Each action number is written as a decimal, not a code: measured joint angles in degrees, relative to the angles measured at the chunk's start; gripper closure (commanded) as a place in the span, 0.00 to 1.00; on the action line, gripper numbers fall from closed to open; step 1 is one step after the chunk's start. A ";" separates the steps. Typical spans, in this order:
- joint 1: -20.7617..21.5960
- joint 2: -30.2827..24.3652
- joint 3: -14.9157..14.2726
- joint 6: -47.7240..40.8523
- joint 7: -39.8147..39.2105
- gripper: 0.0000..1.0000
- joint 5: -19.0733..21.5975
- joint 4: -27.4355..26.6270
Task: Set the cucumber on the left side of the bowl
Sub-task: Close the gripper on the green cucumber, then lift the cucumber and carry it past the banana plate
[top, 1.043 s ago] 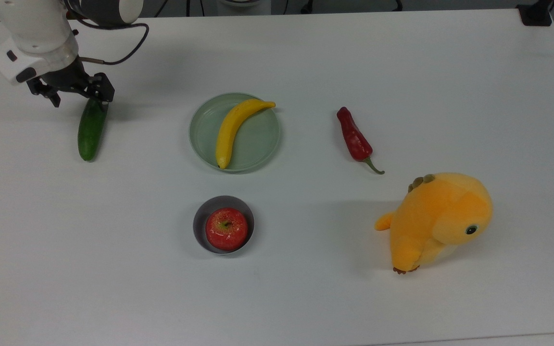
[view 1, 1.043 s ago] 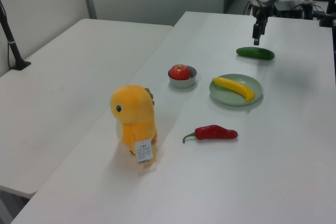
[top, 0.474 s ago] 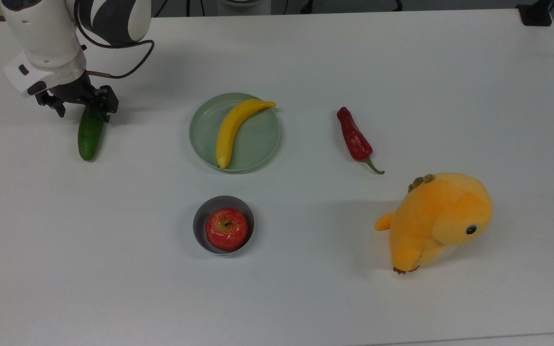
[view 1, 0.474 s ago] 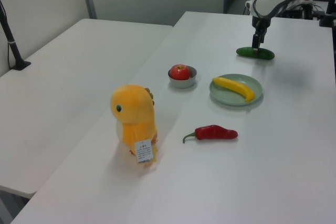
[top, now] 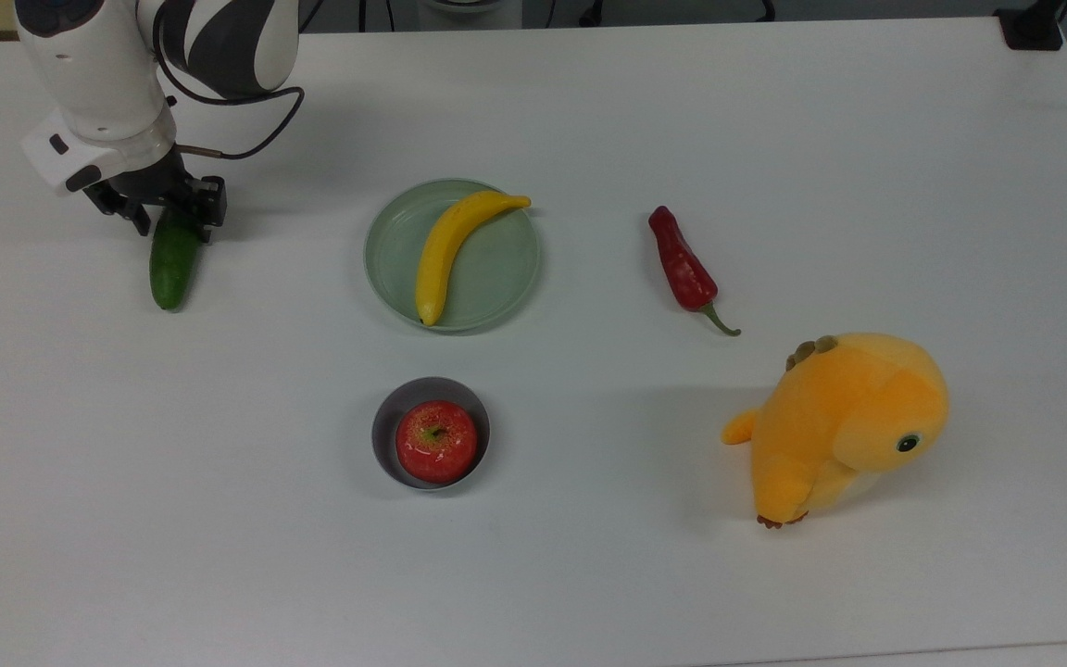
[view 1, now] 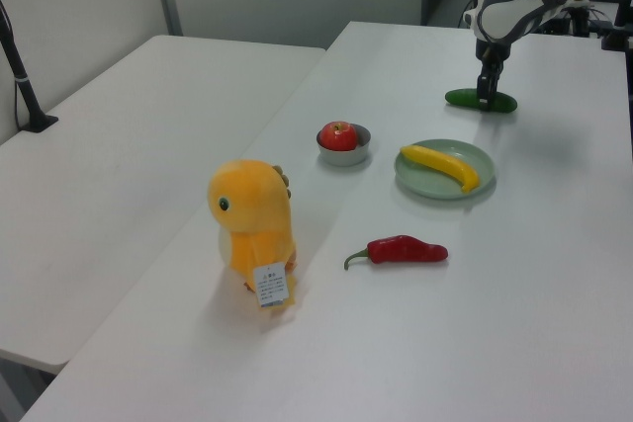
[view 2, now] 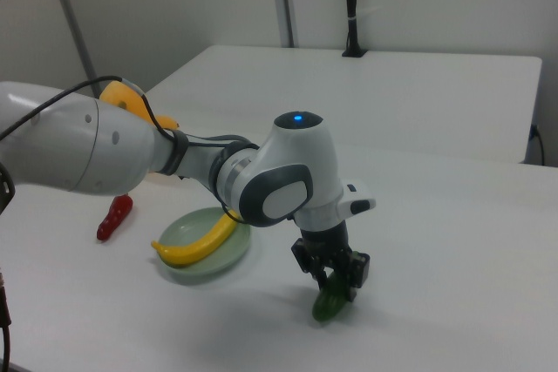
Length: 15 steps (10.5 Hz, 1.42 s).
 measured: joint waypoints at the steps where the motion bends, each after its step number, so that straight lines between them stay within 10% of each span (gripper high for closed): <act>1: 0.01 -0.03 -0.01 0.04 -0.01 1.00 2.30 0.08; 15: 4.05 -13.51 0.34 -14.59 1.41 1.00 5.00 4.11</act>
